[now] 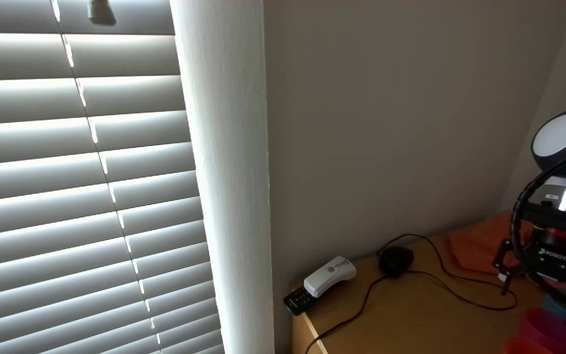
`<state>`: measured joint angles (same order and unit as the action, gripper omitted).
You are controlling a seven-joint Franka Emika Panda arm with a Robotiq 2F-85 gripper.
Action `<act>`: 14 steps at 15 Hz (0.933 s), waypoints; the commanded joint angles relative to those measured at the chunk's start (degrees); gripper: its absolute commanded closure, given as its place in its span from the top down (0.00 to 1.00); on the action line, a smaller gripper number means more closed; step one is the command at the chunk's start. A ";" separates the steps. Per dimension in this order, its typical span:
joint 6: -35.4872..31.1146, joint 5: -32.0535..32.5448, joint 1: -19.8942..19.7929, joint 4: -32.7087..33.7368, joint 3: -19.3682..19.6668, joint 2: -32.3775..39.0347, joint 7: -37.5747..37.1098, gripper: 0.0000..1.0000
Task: Pick up the pink cup and put it in the orange cup
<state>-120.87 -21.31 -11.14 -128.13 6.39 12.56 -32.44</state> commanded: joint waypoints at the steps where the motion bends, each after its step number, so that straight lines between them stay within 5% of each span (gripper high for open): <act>1: 0.56 -0.98 0.91 1.93 1.21 2.50 1.75 0.64; 9: 1.08 -0.88 0.90 3.87 1.39 5.20 2.00 0.02; 14: 1.94 0.06 1.29 3.49 1.62 3.53 1.45 0.01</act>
<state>-120.67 -21.29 -11.09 -124.66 6.65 17.21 -31.39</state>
